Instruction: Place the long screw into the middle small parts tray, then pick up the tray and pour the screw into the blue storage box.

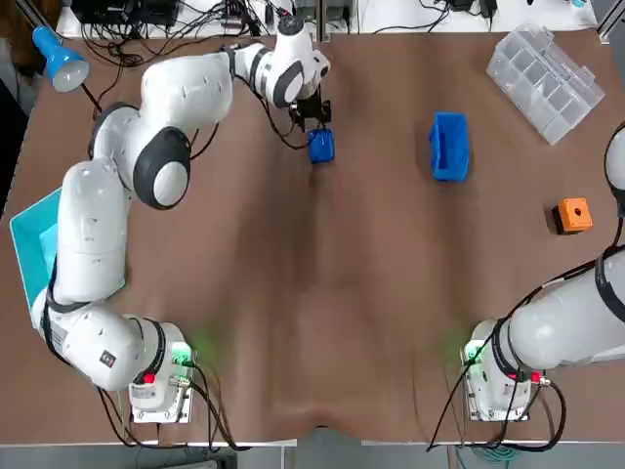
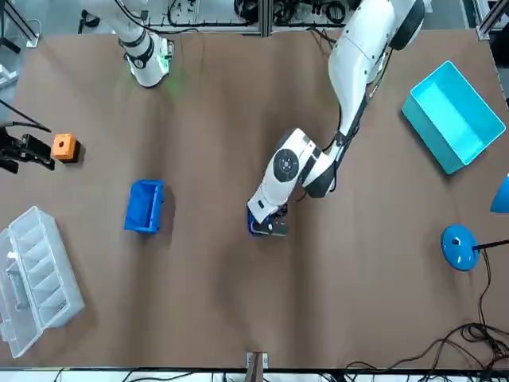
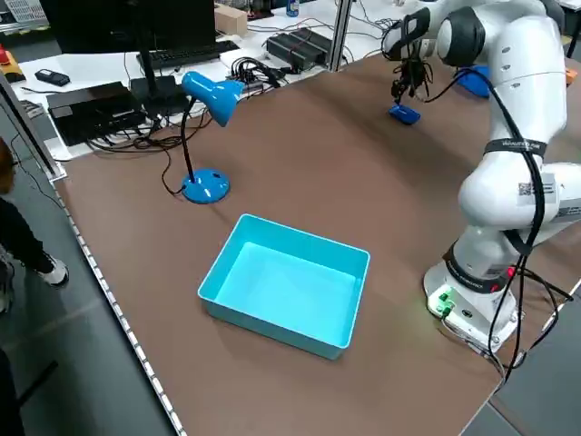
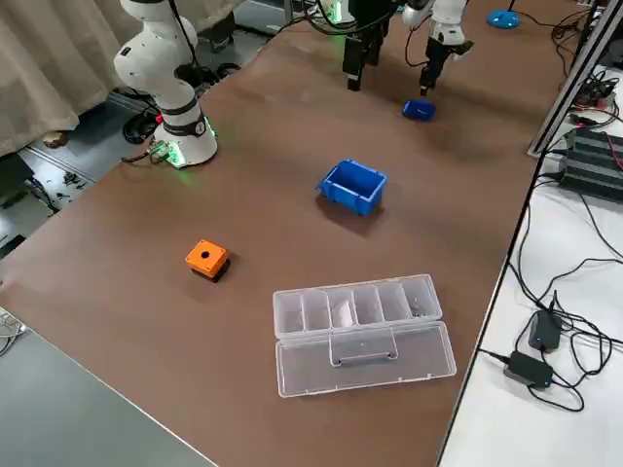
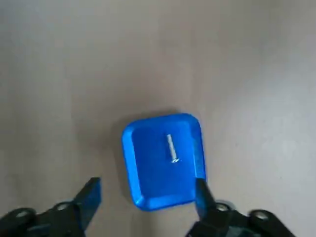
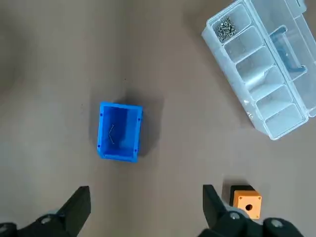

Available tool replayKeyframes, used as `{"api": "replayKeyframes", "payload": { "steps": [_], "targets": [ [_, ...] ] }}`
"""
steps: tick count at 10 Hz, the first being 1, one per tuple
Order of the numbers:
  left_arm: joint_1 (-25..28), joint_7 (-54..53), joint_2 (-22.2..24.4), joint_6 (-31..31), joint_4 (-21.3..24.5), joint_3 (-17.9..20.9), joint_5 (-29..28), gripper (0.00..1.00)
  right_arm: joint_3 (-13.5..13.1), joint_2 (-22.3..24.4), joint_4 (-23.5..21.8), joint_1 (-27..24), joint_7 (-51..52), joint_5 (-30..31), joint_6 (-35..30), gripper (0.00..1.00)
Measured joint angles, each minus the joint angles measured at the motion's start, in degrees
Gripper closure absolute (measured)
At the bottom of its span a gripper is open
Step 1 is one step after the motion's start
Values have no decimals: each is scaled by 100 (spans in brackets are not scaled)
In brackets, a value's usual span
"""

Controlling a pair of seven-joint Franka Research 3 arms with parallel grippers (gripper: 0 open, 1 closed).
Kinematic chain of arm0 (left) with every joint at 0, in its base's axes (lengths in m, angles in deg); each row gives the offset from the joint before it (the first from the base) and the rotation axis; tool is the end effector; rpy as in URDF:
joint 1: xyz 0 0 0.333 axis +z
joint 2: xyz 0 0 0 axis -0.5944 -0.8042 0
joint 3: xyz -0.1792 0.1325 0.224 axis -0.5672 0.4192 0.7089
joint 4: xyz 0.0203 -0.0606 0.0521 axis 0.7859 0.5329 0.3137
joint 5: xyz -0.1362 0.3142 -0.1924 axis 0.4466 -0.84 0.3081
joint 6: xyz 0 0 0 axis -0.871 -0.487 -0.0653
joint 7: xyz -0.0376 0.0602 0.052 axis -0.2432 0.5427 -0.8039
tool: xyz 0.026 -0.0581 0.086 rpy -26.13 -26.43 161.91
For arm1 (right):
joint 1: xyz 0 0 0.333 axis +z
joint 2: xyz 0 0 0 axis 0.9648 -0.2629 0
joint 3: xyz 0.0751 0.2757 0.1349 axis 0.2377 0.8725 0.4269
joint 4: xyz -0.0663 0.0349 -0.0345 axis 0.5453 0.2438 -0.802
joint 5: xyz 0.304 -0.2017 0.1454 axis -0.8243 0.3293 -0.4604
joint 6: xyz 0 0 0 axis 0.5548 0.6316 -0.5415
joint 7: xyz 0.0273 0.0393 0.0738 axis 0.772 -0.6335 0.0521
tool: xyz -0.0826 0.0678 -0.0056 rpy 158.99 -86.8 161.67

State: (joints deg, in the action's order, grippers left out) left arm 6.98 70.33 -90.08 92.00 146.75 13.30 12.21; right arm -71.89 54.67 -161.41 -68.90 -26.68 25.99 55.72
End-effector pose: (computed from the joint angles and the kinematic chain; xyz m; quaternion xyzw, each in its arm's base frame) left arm 0.5693 -0.4721 0.2542 0.9967 -0.0455 -0.0085 0.0671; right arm 0.5992 -0.0254 0.6199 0.9992 0.0344 -0.0178 0.0036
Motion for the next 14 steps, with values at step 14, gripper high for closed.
{"api": "replayKeyframes", "payload": {
  "steps": [14],
  "targets": [
    [3402,-2318,4199,-4187,264,4,223,0,72,-1446,-128,2538,-1745,-998,1758,3]
  ]
}}
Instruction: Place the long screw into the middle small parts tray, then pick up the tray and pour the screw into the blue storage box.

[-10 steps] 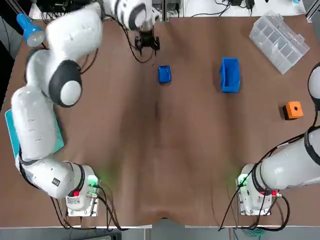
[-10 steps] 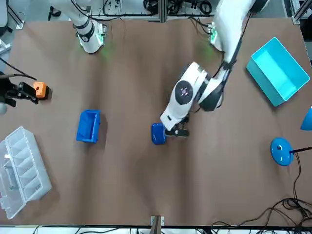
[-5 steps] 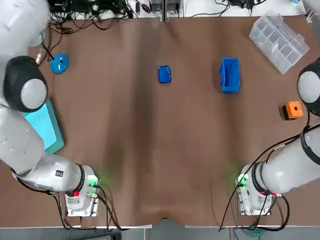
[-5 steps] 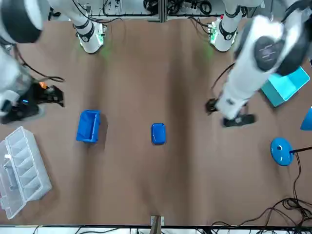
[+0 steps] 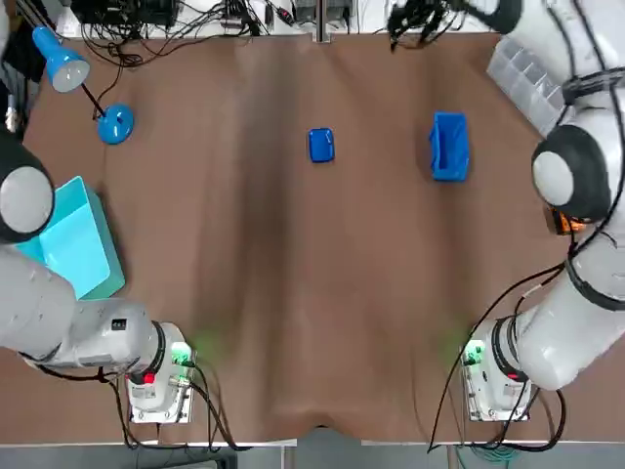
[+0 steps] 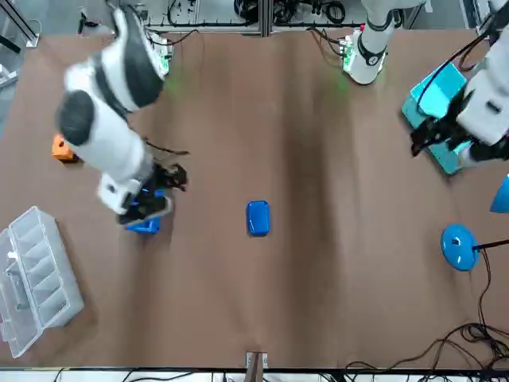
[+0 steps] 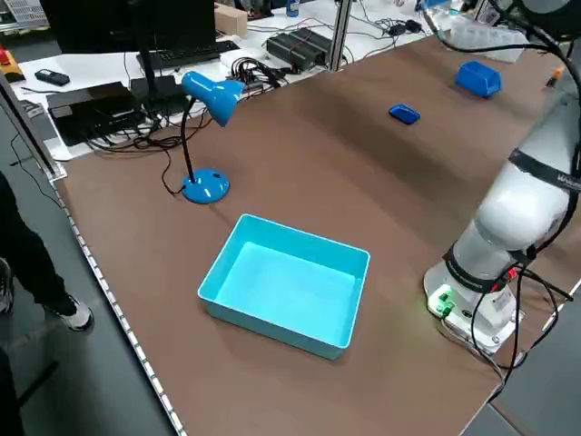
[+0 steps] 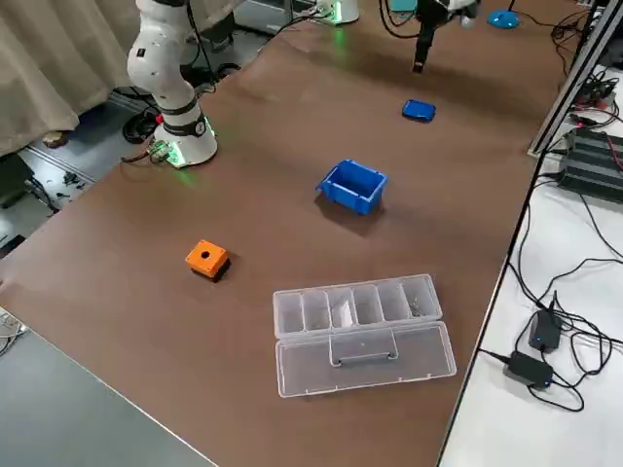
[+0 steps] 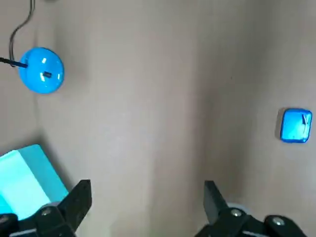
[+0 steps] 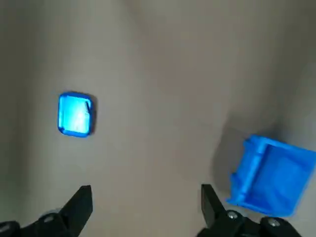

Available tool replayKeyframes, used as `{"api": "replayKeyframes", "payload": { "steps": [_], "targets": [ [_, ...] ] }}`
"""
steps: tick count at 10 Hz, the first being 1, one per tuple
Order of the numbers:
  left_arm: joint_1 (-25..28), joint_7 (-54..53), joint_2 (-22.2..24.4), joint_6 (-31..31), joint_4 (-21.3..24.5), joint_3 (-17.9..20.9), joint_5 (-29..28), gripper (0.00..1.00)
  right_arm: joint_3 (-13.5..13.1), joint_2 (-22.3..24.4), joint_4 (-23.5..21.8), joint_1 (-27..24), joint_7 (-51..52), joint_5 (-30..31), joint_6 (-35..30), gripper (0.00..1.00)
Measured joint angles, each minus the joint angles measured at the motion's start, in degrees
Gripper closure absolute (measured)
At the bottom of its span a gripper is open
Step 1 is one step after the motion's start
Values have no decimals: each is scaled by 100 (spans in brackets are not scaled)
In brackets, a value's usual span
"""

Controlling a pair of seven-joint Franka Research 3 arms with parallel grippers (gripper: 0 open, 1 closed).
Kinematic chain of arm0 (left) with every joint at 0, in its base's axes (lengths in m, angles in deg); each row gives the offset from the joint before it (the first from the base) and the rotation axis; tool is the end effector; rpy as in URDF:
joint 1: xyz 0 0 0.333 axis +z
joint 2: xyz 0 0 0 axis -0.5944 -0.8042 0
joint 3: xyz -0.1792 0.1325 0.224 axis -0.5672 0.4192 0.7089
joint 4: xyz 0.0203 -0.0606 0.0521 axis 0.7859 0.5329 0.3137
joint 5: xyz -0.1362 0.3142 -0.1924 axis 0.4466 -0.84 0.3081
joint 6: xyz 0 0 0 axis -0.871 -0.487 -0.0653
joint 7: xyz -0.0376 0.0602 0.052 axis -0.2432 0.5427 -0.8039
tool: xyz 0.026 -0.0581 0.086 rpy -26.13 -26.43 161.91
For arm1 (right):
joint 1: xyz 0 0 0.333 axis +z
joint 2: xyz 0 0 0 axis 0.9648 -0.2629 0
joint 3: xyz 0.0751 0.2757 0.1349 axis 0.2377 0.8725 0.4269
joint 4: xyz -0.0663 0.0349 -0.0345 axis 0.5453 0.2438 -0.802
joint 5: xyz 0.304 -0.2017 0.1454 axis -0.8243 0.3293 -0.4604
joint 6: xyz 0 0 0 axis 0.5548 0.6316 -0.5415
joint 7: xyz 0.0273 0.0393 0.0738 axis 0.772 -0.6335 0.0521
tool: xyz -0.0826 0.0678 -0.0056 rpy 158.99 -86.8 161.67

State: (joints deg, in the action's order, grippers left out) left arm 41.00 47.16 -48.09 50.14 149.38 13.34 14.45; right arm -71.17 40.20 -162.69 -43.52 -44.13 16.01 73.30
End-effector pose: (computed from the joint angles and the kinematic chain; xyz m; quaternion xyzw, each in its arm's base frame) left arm 0.5593 -0.0779 0.6514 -0.9995 -0.0304 -0.0048 0.0003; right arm 0.6200 0.2946 0.4742 -0.9937 -0.0931 0.0177 0.0597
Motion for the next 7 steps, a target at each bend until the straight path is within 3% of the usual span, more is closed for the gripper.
{"api": "replayKeyframes", "payload": {
  "steps": [2,4,7],
  "targets": [
    [112,-271,142,-150,26,21,2,0,4,-263,-455,461,-790,-108,1340,4],
    [112,-301,207,-288,44,23,2,0,1,-472,-1184,735,-1042,-715,2622,5],
    [255,-640,231,-456,71,188,311,0,8,-1154,-1520,1134,-1101,-989,3821,16]
  ]
}}
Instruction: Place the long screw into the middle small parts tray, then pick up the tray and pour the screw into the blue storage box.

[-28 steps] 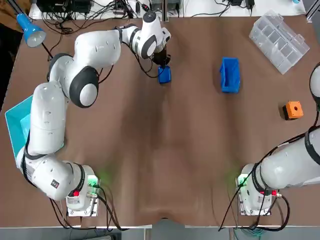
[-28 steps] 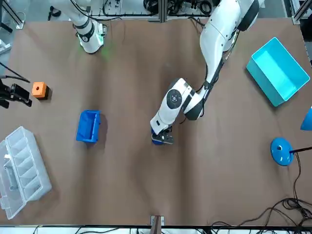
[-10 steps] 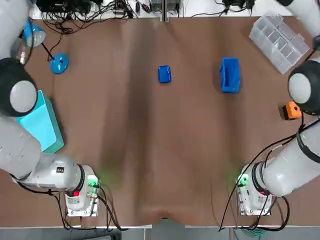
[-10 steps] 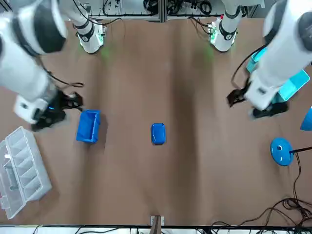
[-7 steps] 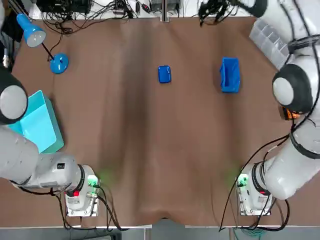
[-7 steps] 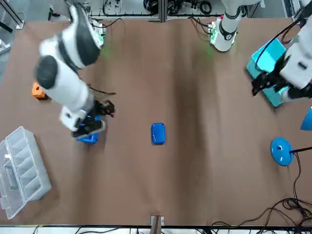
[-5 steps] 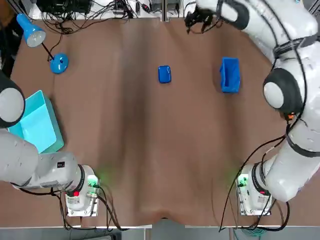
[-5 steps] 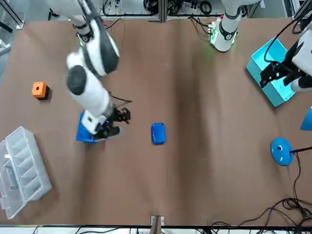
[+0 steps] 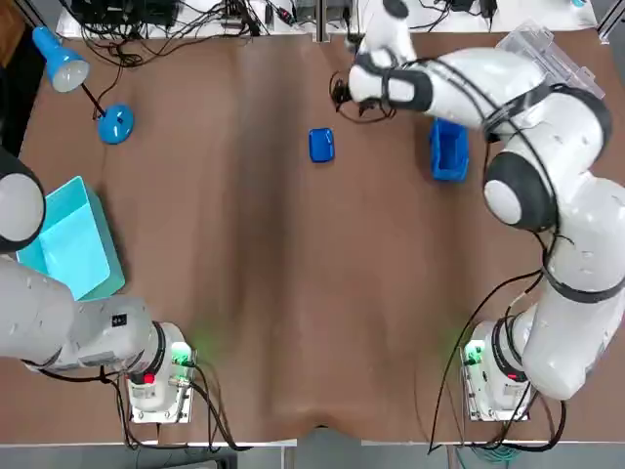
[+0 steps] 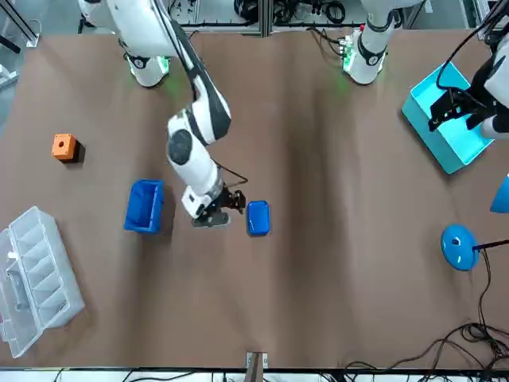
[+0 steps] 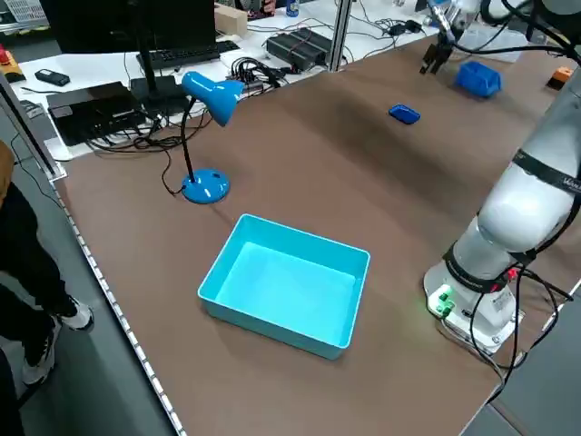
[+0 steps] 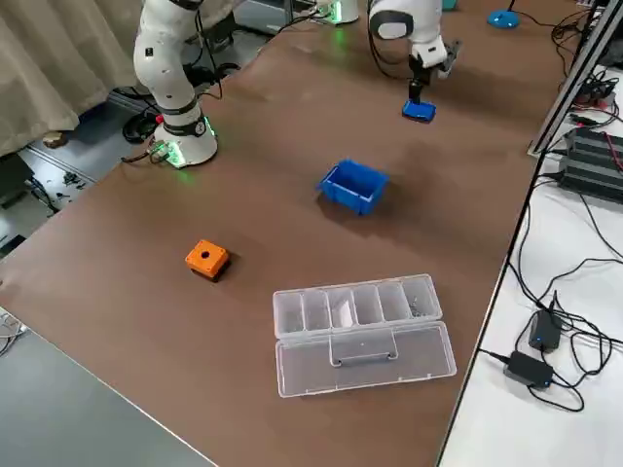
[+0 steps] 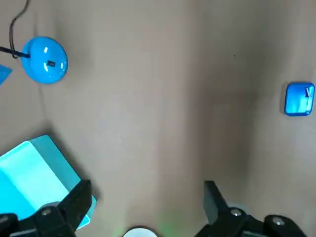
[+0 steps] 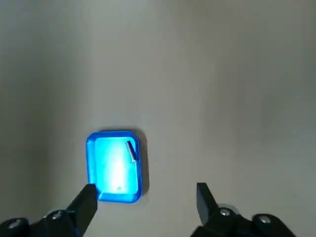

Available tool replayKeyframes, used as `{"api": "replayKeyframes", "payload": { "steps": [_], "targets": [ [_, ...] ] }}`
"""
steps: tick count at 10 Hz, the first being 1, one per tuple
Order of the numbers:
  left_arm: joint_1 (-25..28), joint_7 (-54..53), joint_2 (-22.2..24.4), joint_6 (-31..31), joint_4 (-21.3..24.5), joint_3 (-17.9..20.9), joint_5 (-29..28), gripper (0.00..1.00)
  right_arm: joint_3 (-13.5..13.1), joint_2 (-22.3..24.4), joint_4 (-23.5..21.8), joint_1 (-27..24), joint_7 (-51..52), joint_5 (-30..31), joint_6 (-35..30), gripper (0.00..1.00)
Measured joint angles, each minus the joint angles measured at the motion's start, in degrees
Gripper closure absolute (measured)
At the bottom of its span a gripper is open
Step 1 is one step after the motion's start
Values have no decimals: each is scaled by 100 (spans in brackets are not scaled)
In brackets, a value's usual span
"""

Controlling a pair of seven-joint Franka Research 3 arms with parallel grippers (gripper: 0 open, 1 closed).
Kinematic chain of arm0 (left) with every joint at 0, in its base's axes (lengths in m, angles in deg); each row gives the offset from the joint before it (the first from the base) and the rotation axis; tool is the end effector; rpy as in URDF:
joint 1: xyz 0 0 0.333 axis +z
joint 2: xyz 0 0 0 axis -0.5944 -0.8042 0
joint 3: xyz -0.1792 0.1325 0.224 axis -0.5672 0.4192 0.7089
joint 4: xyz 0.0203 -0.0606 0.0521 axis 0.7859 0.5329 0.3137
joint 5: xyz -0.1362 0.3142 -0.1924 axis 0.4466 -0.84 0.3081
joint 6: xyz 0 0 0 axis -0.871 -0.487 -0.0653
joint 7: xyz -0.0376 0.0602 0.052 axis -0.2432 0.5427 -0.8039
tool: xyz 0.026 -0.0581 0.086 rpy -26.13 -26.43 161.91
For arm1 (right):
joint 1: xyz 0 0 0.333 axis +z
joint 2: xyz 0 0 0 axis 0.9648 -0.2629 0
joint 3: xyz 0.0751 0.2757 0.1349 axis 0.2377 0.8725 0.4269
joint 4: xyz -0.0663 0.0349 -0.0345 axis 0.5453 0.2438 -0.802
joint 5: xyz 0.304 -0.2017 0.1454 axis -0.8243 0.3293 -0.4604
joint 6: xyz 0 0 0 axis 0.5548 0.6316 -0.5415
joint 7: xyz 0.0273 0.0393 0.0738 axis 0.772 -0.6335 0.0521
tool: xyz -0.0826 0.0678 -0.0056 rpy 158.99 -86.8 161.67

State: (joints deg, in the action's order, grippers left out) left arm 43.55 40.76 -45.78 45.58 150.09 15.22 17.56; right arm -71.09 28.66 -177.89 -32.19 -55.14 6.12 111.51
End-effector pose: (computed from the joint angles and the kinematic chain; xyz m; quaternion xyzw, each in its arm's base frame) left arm 0.5418 -0.0425 0.6607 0.9995 0.0098 -0.0234 0.0191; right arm 0.5784 0.4068 0.2723 -0.9910 0.0002 -0.0515 0.1234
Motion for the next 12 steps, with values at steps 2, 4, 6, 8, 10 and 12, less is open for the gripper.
{"api": "replayKeyframes", "payload": {
  "steps": [2,4,6,8,10,12],
  "targets": [
    [-289,-177,11,-31,47,499,81,0,34,-433,3,169,-21,-203,464,20],
    [-416,-193,12,-31,58,594,81,0,57,-560,11,319,-61,-266,529,30],
    [-427,-193,14,-31,58,582,69,0,60,-625,16,358,-73,-301,528,34],
    [-429,-193,19,-27,55,579,-9,0,65,-738,21,358,-71,-527,526,39],
    [-462,-176,19,-16,43,572,-313,0,100,-899,85,386,-68,-722,582,41],
    [-463,-145,20,-14,8,573,-337,0,106,-946,156,404,-69,-735,593,46]
  ]
}}
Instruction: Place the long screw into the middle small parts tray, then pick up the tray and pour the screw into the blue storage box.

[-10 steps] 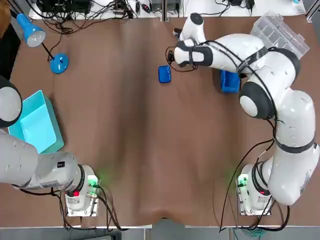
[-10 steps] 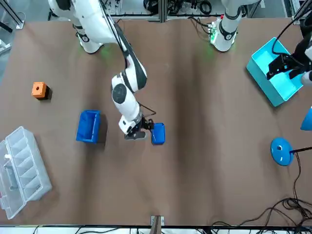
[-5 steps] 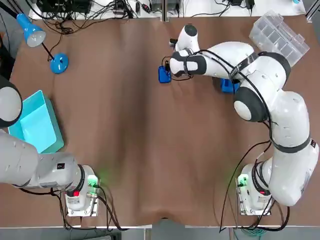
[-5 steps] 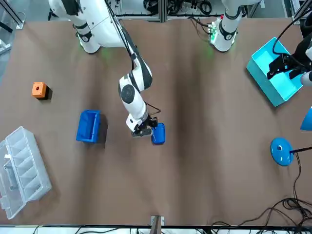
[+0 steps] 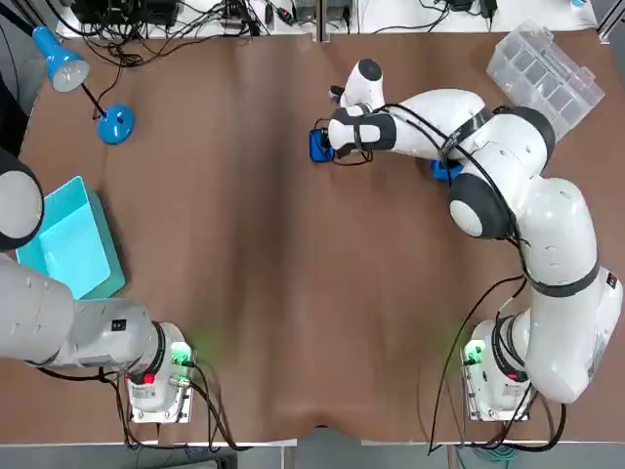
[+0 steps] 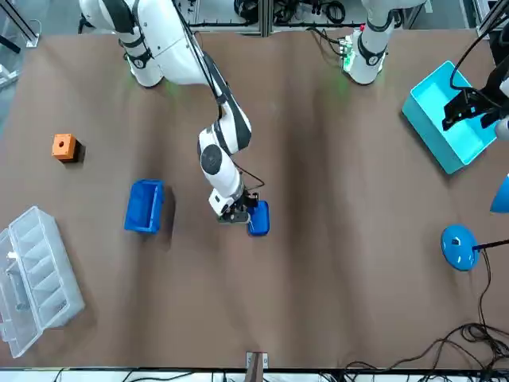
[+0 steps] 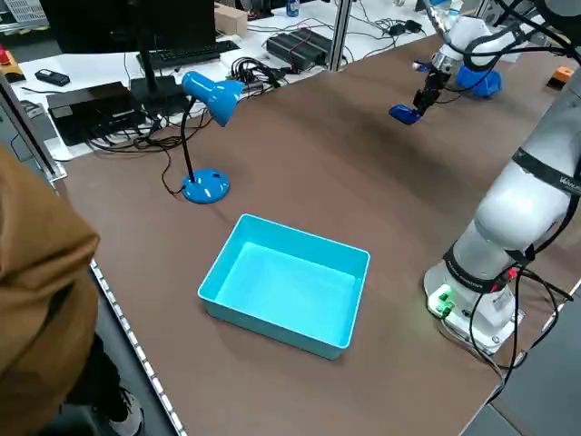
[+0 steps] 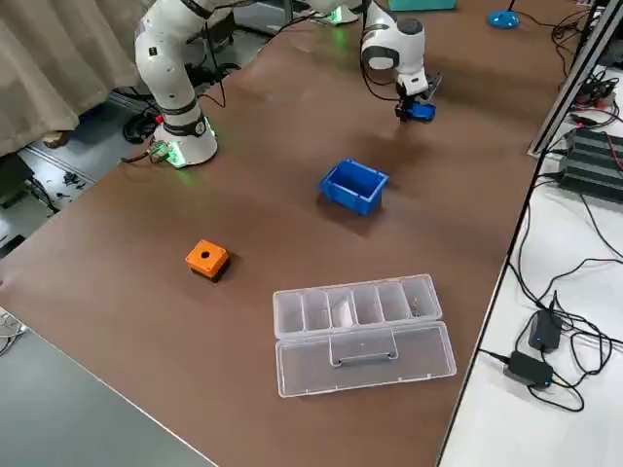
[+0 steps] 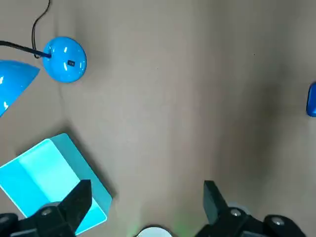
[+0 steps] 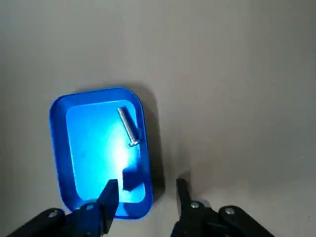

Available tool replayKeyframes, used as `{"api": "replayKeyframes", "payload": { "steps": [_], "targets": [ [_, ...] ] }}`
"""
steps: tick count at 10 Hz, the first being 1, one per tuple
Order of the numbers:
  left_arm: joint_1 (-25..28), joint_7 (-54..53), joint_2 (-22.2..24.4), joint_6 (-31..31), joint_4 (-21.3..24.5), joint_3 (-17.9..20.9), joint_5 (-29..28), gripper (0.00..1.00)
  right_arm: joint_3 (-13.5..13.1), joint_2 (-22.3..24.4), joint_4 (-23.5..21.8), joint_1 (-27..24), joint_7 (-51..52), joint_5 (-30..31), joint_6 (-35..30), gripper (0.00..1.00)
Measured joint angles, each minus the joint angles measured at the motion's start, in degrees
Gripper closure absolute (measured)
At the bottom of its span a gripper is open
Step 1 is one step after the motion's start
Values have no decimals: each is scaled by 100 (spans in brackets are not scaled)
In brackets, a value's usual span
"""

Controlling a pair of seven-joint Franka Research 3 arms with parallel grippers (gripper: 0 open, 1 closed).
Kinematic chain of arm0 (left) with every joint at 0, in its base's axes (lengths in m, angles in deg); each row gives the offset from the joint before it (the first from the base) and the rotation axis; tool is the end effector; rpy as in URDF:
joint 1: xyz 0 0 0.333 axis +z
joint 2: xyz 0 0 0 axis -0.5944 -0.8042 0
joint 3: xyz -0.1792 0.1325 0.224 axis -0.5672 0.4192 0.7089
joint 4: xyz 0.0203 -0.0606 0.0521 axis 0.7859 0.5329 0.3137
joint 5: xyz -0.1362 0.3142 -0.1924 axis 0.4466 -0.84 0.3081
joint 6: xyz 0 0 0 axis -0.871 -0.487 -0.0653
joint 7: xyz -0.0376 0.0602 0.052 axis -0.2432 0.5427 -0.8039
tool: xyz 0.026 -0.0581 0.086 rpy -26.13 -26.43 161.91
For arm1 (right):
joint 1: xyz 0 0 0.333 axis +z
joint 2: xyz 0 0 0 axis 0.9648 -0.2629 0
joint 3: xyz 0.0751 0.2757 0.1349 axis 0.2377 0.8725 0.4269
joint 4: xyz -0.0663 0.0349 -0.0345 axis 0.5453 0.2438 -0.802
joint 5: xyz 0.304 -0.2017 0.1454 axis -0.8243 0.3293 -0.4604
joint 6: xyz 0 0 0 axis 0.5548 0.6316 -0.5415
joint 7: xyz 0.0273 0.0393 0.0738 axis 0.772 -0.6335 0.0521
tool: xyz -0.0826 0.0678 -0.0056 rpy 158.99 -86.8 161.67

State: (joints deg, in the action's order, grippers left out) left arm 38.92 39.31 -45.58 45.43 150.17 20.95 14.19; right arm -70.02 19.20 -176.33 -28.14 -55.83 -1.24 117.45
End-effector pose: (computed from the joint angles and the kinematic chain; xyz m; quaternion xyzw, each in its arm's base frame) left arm 0.5416 -0.0257 0.6615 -0.9997 -0.0107 0.0215 0.0105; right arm 0.5441 0.4490 0.1776 -0.9904 0.0222 -0.0215 0.1349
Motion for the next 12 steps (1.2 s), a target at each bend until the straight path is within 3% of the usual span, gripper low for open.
{"api": "replayKeyframes", "payload": {
  "steps": [8,12],
  "targets": [
    [2,-9,0,4,-10,15,1,0,8,-33,34,8,10,-2,1,57],
    [4,-7,-28,4,-1,27,2,0,11,-95,120,27,25,-2,2,79]
  ]
}}
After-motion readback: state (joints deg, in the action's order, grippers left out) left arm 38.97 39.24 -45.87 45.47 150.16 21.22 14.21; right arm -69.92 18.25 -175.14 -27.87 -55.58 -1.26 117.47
